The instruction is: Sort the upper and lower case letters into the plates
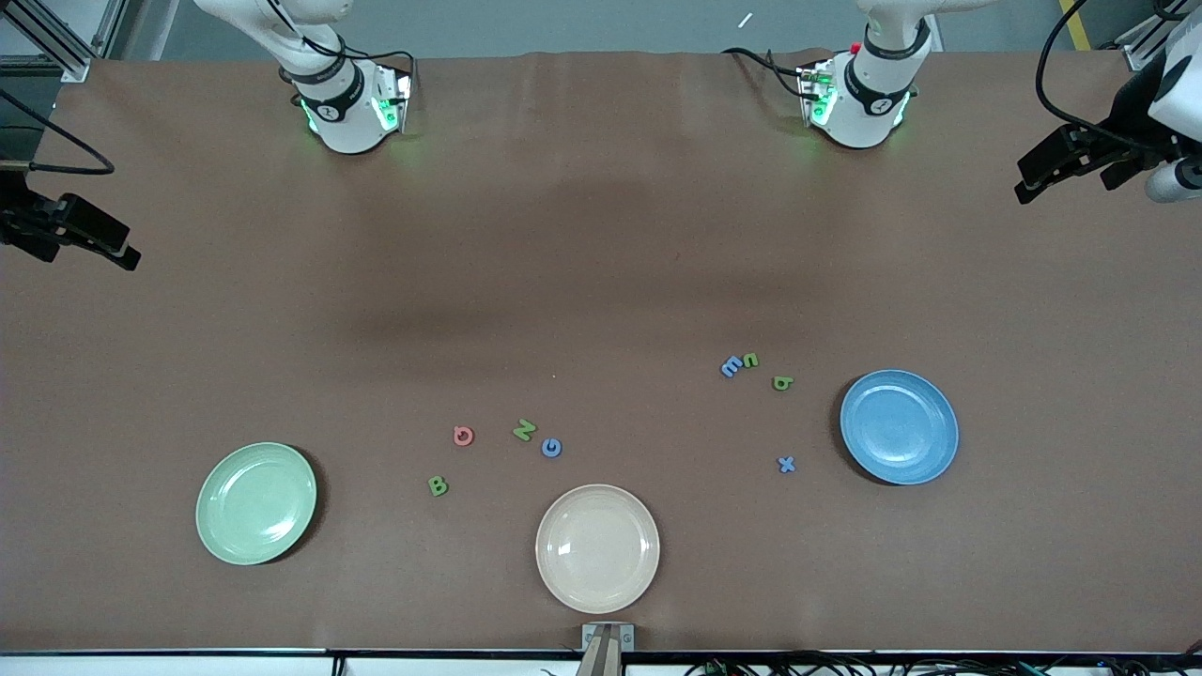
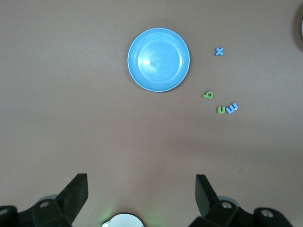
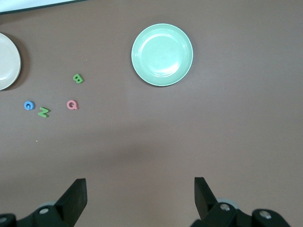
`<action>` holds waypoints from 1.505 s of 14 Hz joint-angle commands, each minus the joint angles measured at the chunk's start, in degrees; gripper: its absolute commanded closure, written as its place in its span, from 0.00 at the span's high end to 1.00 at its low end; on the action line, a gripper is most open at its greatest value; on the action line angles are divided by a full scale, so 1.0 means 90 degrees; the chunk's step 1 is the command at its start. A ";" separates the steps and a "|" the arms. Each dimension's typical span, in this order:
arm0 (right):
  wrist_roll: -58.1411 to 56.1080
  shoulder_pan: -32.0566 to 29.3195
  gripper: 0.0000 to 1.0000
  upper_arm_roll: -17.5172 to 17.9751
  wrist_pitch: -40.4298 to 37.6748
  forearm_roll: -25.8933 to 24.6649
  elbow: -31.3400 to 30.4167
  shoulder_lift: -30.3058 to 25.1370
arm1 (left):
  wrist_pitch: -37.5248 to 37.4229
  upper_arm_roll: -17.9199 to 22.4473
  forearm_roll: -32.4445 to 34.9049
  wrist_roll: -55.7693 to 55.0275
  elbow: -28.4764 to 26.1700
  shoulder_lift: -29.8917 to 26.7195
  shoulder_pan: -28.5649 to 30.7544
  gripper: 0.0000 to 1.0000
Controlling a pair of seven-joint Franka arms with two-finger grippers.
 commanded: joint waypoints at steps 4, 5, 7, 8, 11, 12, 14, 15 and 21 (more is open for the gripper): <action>-0.0037 -0.0100 1.00 0.0060 -0.0055 0.0105 -0.0081 -0.0069 | -0.0072 -0.0012 0.0170 0.0117 0.0199 0.0206 0.0038 1.00; 0.0031 -0.0042 1.00 0.0079 -0.0026 0.0125 -0.0081 -0.0031 | -0.0033 -0.0012 0.0210 0.0118 0.0287 0.0371 -0.0010 1.00; 0.0051 0.0162 1.00 0.0089 0.0061 0.0125 -0.0071 0.0231 | 0.0210 -0.0021 0.0200 0.0088 0.0298 0.0665 -0.0039 1.00; 0.0051 0.0241 1.00 0.0089 0.0178 0.0125 -0.0042 0.0417 | 0.0367 -0.0041 0.0200 0.0069 0.0259 0.0821 -0.0059 1.00; 0.0099 0.0825 1.00 0.0099 0.0909 0.0047 -0.0032 0.1129 | 0.1283 -0.0246 0.0200 -0.0068 -0.0102 0.1543 -0.0283 1.00; 0.0129 0.0973 1.00 0.0099 0.1105 0.0086 -0.0022 0.1431 | 0.1460 -0.0256 0.0191 -0.0126 -0.0074 0.1922 -0.0410 1.00; 0.0284 0.1314 1.00 0.0089 0.1709 0.0096 0.0066 0.2076 | 0.2190 -0.0256 0.0210 -0.0554 -0.0122 0.2664 -0.0576 1.00; 0.0672 0.1461 1.00 0.0089 0.2138 0.0096 0.0066 0.2398 | 0.2533 -0.0256 0.0210 -0.0672 -0.0122 0.2997 -0.0712 1.00; 0.2236 0.2106 1.00 0.0080 0.4209 0.0027 0.0085 0.4088 | 0.3912 -0.0237 0.0444 -0.1765 -0.0142 0.4697 -0.1650 0.88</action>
